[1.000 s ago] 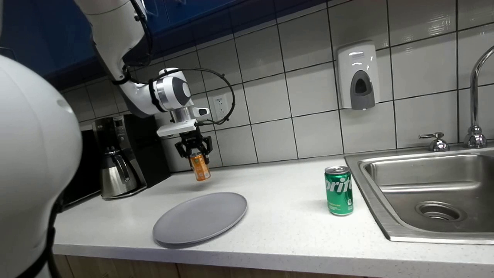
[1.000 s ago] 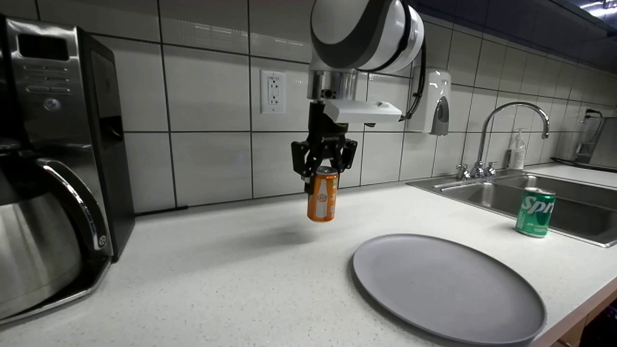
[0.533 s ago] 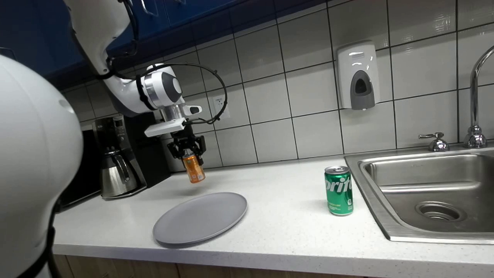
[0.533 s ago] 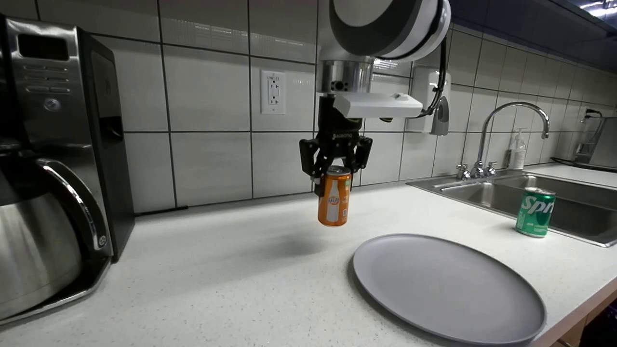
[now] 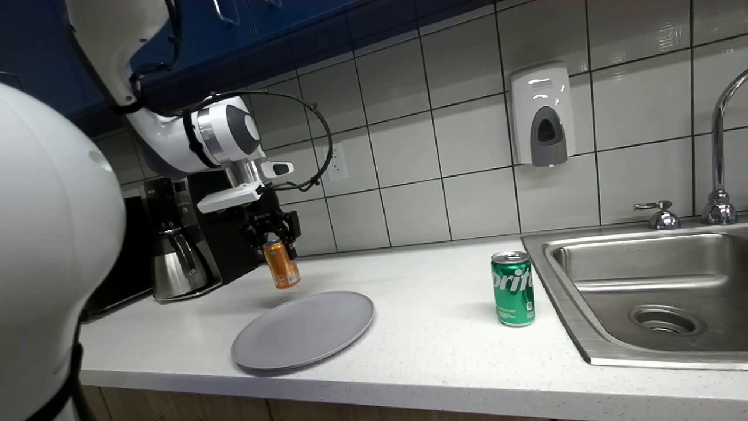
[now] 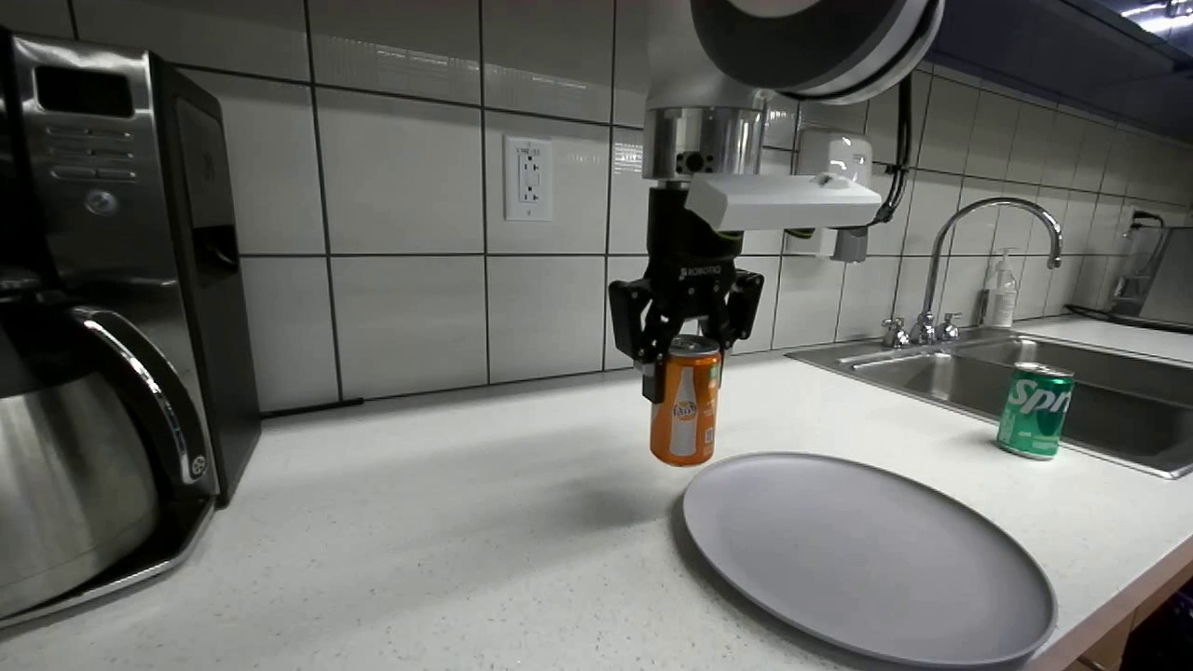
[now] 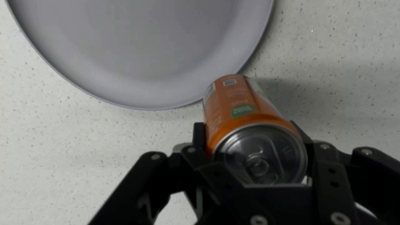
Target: Put the cans on the grey plate
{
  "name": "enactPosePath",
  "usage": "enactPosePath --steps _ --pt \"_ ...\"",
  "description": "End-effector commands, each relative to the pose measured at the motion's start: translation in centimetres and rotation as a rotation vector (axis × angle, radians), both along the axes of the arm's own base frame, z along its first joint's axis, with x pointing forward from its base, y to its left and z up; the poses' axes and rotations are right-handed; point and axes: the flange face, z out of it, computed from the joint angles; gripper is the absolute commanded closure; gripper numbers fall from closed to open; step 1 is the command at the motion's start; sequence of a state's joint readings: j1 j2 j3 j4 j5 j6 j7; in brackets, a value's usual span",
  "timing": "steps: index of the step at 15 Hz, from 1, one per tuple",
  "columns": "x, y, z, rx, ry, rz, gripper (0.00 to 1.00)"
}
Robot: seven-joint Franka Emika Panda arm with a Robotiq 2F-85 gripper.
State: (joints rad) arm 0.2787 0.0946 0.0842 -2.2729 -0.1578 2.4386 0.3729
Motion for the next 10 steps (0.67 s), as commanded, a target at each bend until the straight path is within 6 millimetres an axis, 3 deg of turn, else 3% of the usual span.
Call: enactPosePath --steps 1,10 --pt "-2.6 -1.0 0.7 -0.005 -0.012 -0.026 0.62" --pt "-5.5 -2.7 -0.5 0.001 0.0 -0.047 0.62"
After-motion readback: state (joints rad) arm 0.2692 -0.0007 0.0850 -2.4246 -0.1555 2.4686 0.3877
